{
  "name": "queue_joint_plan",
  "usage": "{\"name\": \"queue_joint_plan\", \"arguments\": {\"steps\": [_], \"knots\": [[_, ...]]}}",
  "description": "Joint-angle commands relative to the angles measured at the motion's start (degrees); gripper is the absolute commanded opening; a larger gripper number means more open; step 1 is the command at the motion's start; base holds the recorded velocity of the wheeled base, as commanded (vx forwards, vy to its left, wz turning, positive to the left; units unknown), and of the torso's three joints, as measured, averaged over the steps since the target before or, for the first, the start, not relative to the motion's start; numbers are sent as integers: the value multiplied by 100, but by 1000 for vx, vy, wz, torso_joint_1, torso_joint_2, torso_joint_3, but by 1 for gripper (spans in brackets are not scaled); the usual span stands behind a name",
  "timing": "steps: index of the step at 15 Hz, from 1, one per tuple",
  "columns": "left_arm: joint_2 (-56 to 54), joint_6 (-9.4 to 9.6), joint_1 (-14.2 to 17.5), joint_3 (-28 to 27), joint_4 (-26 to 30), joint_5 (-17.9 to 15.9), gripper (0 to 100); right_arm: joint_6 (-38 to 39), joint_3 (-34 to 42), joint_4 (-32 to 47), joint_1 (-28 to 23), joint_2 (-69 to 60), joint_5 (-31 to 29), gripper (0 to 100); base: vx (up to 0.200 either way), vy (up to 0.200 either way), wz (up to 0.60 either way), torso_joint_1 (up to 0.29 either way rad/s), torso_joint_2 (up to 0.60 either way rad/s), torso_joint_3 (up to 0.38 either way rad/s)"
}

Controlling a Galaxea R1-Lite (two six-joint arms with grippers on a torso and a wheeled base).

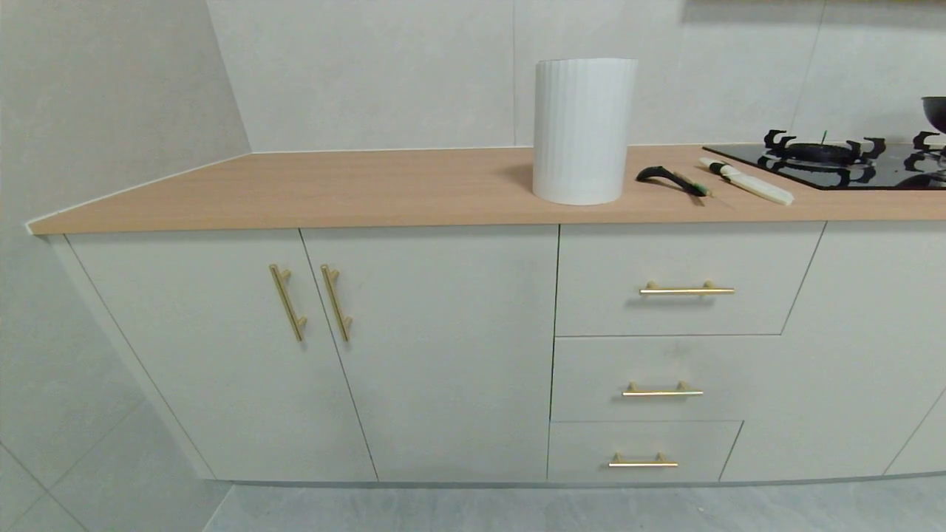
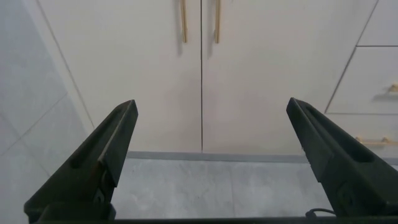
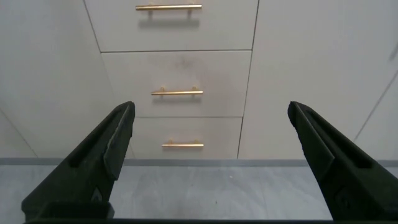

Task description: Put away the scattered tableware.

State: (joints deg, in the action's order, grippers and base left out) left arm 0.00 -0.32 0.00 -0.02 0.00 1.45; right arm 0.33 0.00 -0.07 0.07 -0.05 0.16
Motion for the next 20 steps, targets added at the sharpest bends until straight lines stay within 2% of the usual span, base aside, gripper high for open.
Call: {"name": "queue_joint_plan", "arguments": {"steps": [1, 13, 14, 15, 17, 20], "knots": [[0, -3, 0, 2, 0, 4, 100, 2, 0, -1, 1, 5, 2, 100, 0, 0, 0, 0, 0, 0], [0, -3, 0, 2, 0, 4, 100, -112, -149, -63, 1, 5, -42, 100, 0, 0, 0, 0, 0, 0], [0, -3, 0, 2, 0, 4, 100, 301, -1028, 51, 72, 295, -7, 100, 0, 0, 0, 0, 0, 0], [0, -3, 0, 2, 0, 4, 100, 240, -1222, 376, 186, 664, 54, 100, 0, 0, 0, 0, 0, 0], [0, -3, 0, 2, 0, 4, 100, -94, -1213, 666, 467, 1279, 318, 100, 0, 0, 0, 0, 0, 0], [0, -3, 0, 2, 0, 4, 100, -332, -1310, 737, 643, 2510, 371, 100, 0, 0, 0, 0, 0, 0]]}}
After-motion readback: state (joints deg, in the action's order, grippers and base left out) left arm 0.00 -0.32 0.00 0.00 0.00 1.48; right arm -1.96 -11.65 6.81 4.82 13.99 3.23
